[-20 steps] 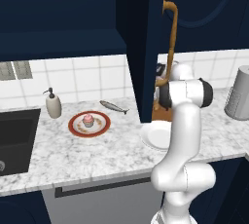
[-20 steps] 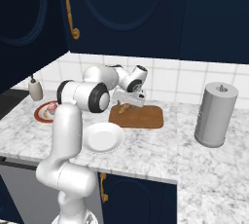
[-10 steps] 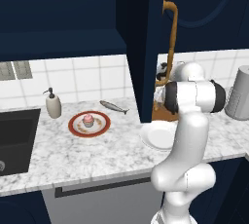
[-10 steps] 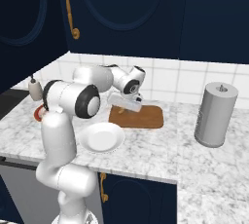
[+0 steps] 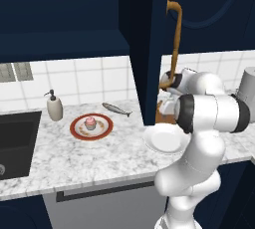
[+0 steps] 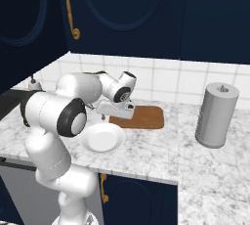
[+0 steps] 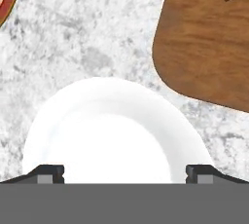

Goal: From the different types of pastries on the counter, select a croissant and place it on the cutting board. Then retrieve a jar of jam from the cabinet and place it alongside the croissant on the cutting board.

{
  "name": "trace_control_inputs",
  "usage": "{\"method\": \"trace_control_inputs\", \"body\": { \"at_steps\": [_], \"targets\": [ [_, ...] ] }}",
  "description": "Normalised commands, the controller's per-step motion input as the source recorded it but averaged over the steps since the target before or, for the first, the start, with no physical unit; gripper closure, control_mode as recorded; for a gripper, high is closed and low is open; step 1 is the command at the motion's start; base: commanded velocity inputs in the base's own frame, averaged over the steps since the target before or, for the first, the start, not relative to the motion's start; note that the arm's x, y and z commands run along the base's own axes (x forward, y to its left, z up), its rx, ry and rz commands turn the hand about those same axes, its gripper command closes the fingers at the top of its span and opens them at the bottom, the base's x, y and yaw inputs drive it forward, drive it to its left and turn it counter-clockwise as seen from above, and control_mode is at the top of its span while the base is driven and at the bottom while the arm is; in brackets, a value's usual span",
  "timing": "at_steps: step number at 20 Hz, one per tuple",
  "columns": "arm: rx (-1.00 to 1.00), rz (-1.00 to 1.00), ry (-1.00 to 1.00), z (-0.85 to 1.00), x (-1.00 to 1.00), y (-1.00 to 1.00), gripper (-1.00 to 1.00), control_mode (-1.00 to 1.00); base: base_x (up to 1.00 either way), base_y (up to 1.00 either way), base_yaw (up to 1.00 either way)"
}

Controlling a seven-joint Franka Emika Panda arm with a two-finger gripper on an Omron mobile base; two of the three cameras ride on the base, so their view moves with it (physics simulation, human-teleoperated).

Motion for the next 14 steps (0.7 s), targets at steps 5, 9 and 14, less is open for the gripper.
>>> {"method": "trace_control_inputs", "body": {
  "at_steps": [5,9,14],
  "targets": [
    [0.00,0.04,-0.04,0.17,-0.36,0.06,-1.00,-1.00,0.00,0.00,0.00],
    [0.00,0.00,-0.04,0.18,-0.18,0.00,-1.00,1.00,-0.06,0.00,0.00],
    [0.00,0.00,0.00,0.00,0.00,0.00,-1.00,1.00,-0.65,0.01,0.00]
  ]
}}
